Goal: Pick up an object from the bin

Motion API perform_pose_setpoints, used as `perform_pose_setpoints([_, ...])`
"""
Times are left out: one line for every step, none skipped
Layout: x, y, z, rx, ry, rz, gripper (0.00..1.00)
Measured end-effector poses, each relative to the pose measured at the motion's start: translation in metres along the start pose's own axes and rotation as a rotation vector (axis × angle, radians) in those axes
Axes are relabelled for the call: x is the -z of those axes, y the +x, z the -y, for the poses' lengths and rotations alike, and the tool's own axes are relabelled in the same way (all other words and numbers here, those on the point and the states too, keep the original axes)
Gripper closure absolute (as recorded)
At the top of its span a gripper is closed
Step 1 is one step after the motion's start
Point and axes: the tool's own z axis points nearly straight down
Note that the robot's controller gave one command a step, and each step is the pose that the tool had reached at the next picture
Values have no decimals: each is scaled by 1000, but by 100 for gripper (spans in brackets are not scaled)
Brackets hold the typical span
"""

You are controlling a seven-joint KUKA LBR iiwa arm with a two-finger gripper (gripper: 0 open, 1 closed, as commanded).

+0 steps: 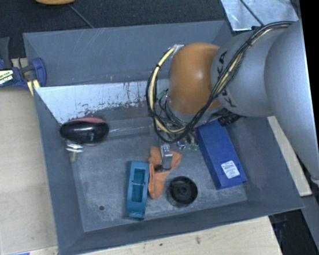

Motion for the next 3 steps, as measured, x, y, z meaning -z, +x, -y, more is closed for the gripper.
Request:
perform_pose_setpoints([29,-5,4,-67,0,5,0])
perform_pose_setpoints([-14,4,8,-65,0,5,0])
perform_pose_setpoints([-21,4,8,-68,-2,12,100])
